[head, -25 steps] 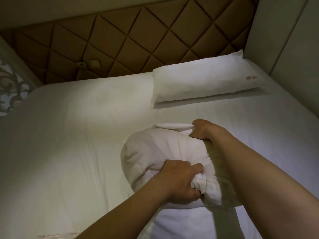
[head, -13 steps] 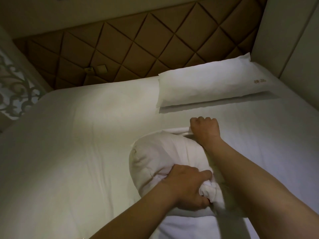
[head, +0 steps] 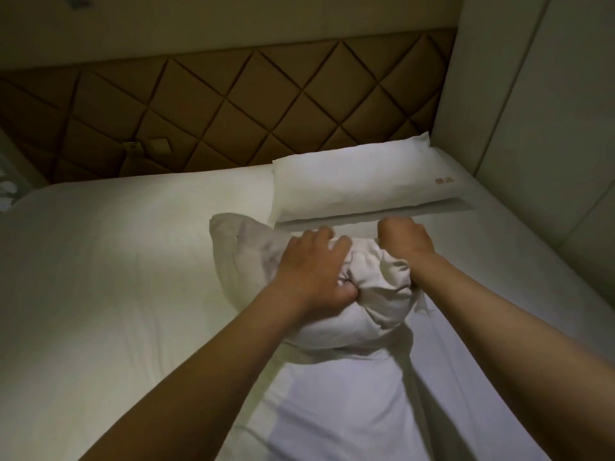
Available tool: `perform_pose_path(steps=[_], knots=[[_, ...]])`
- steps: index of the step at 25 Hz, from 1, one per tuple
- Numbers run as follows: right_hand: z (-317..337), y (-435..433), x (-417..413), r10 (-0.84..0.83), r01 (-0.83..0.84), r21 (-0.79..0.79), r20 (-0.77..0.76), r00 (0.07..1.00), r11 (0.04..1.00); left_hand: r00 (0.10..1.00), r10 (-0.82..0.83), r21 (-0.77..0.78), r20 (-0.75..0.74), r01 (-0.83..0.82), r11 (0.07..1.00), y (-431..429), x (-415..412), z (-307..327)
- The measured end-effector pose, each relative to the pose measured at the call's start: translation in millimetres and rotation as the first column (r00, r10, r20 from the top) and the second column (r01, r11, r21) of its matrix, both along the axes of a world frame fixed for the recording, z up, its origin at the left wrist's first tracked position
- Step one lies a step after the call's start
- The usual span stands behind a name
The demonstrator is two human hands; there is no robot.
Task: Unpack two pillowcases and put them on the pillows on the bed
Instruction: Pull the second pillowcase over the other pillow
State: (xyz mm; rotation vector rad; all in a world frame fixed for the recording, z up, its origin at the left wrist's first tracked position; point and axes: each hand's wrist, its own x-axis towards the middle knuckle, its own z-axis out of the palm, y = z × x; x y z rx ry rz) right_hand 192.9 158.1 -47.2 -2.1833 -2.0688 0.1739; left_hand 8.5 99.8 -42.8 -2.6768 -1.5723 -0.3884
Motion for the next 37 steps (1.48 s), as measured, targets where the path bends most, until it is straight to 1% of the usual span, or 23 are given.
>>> perform_pose_path(steps=[1, 2, 3, 5, 8, 10, 13, 15, 16, 17, 19, 20, 21, 22, 23, 24, 25, 26, 27, 30, 31, 33, 37], knots=[[10, 6, -3, -0.021, 0.021, 0.003, -0.05, 0.999, 1.0, 0.997, -0.075, 0.182, -0.014, 0.077, 0.98, -10, 9, 3], [18, 10, -5, -0.035, 0.035, 0.002, -0.08, 0.996, 0.999, 0.992, -0.125, 0.279, -0.023, 0.126, 0.952, -20, 20, 5], [26, 13, -7, -0.036, 0.035, -0.012, -0.098, 0.995, 0.999, 0.991, -0.131, 0.307, -0.02, 0.131, 0.943, -24, 27, 5], [36, 13, -9, -0.027, 0.024, -0.026, -0.133, 0.991, 0.999, 0.998, -0.068, 0.25, 0.013, 0.063, 0.966, -15, 34, 2], [41, 3, -14, 0.018, 0.0, 0.108, -0.161, 0.987, 0.994, 0.998, 0.043, 0.147, -0.053, -0.035, 0.989, 6, 32, -12], [41, -7, -23, 0.052, -0.035, 0.13, -0.132, 0.99, 0.991, 0.994, 0.078, 0.089, -0.07, -0.072, 0.993, 15, 33, -20], [41, -17, -36, 0.113, -0.11, 0.122, -0.02, 0.993, 0.986, 0.99, 0.123, 0.032, -0.065, -0.121, 0.992, 26, 40, -29], [33, -20, -38, 0.163, -0.169, 0.145, 0.054, 0.985, 0.975, 0.985, 0.173, -0.024, -0.007, -0.174, 0.985, 36, 47, -39], [29, -23, -39, 0.182, -0.193, 0.16, 0.083, 0.98, 0.968, 0.973, 0.215, -0.086, 0.082, -0.208, 0.974, 41, 52, -43], [24, -25, -40, 0.196, -0.214, 0.171, 0.116, 0.974, 0.962, 0.958, 0.259, -0.155, 0.127, -0.239, 0.959, 47, 55, -47], [14, -28, -43, 0.224, -0.254, 0.168, 0.181, 0.958, 0.952, 0.931, 0.33, -0.246, 0.157, -0.287, 0.926, 60, 60, -58], [7, -29, -45, 0.235, -0.269, 0.163, 0.2, 0.951, 0.949, 0.921, 0.368, -0.243, 0.128, -0.33, 0.912, 65, 65, -64], [0, -31, -47, 0.24, -0.278, 0.183, 0.207, 0.949, 0.943, 0.939, 0.343, -0.201, 0.0, -0.336, 0.92, 68, 68, -68], [-5, -33, -48, 0.234, -0.282, 0.23, 0.213, 0.949, 0.932, 0.949, 0.311, -0.238, -0.055, -0.315, 0.919, 68, 70, -69], [-12, -34, -48, 0.221, -0.276, 0.267, 0.217, 0.951, 0.923, 0.97, 0.24, -0.28, -0.04, -0.242, 0.929, 67, 72, -73], [-20, -34, -46, 0.211, -0.267, 0.297, 0.207, 0.955, 0.917, 0.959, 0.246, -0.413, 0.142, -0.169, 0.895, 69, 76, -79], [-31, -31, -42, 0.197, -0.25, 0.317, 0.191, 0.962, 0.915, 0.921, 0.253, -0.487, 0.296, -0.083, 0.869, 73, 80, -78], [-42, -27, -37, 0.181, -0.233, 0.328, 0.182, 0.967, 0.916, 0.847, 0.333, -0.541, 0.414, -0.065, 0.838, 77, 87, -76], [-53, -25, -31, 0.159, -0.206, 0.316, 0.169, 0.973, 0.926, 0.81, 0.373, -0.568, 0.453, -0.061, 0.821, 82, 93, -78], [-78, -10, -8, 0.05, -0.088, 0.346, 0.116, 0.992, 0.934, 0.884, 0.273, -0.4, 0.38, -0.109, 0.91, 105, 91, -95], [-83, -5, -1, 0.012, -0.048, 0.367, 0.098, 0.995, 0.929, 0.914, 0.2, -0.356, 0.353, -0.066, 0.932, 113, 93, -98], [-89, 4, 7, -0.013, -0.014, 0.392, 0.067, 0.998, 0.92, 0.973, 0.025, -0.254, 0.228, 0.035, 0.967, 123, 87, -95], [-88, 14, -1, 0.022, -0.017, 0.466, -0.005, 1.0, 0.885, 0.966, -0.229, -0.094, 0.119, 0.24, 0.966, 122, 43, -75]])
